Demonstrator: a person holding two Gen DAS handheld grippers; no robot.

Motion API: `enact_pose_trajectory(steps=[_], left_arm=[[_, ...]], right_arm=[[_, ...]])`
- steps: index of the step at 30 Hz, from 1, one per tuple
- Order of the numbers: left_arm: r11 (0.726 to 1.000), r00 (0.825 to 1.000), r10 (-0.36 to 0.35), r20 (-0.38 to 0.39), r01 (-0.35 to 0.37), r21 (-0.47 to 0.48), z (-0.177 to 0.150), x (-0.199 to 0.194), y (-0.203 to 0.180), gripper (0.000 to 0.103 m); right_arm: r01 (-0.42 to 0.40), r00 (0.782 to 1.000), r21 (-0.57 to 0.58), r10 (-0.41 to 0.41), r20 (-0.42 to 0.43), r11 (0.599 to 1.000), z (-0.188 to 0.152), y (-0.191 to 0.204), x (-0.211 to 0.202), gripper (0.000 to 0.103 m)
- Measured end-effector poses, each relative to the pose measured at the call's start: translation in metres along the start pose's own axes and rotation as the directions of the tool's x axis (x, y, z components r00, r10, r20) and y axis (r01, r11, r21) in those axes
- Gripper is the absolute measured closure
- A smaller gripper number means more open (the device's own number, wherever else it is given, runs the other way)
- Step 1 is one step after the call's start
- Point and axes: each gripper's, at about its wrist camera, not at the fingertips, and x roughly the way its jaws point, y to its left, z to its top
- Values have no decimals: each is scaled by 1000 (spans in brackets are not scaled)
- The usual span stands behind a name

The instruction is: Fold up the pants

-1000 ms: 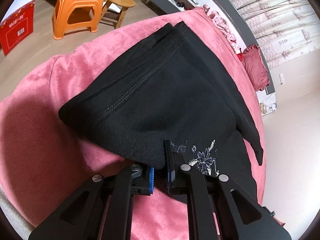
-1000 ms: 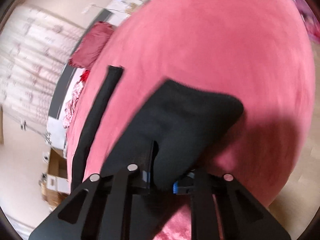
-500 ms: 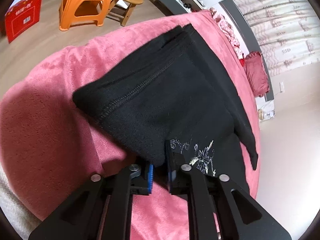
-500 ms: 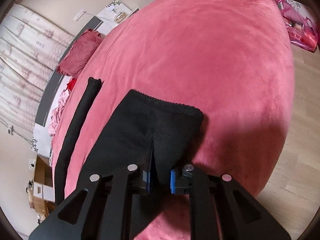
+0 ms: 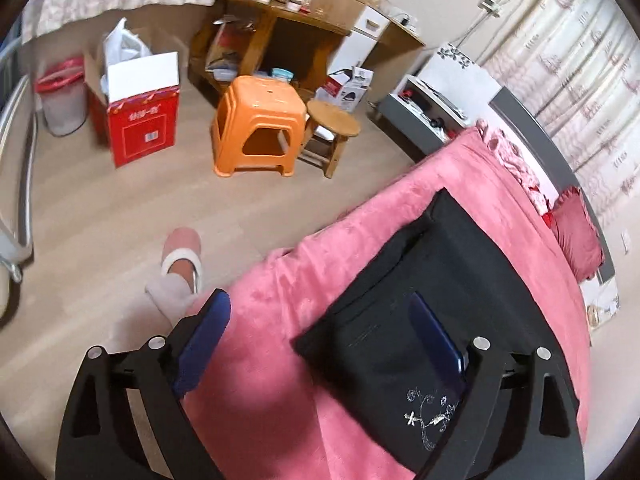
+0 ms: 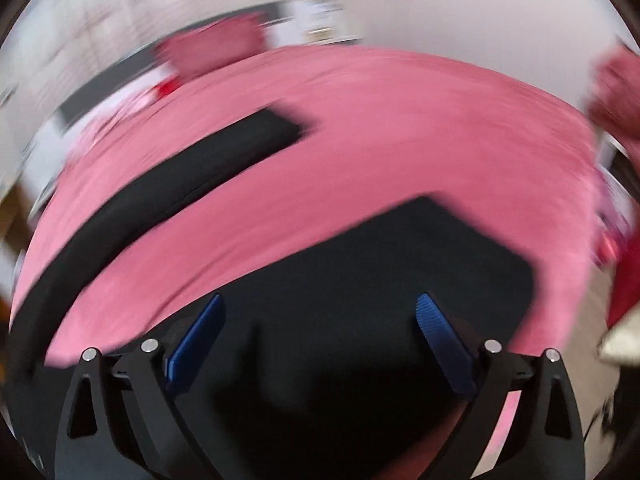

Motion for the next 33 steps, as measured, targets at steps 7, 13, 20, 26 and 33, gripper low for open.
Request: enact_pose_trajectory(steps=[7, 13, 20, 26, 33], left_arm=[[989, 990, -59, -131, 76, 126, -10, 30, -43, 14], [957, 979, -93, -180, 138, 254, -16, 52, -88, 14], [920, 973, -107, -205, 175, 352, 33, 105, -157, 10], [942, 969, -136, -208, 192, 276, 80, 160, -190, 10], [979, 964, -130, -233, 162, 124, 127, 231, -194, 10]], right_arm=[[-171, 985, -323, 153, -81, 931, -37, 118, 31, 2], [-154, 988, -431, 144, -56, 889, -54, 145, 50, 2], [-192, 981, -395, 182, -63, 899, -60, 141, 63, 2], [-188, 982, -397, 177, -64, 899, -68, 144, 56, 2], [-205, 979, -381, 193, -68, 902, -71, 144, 56, 2]])
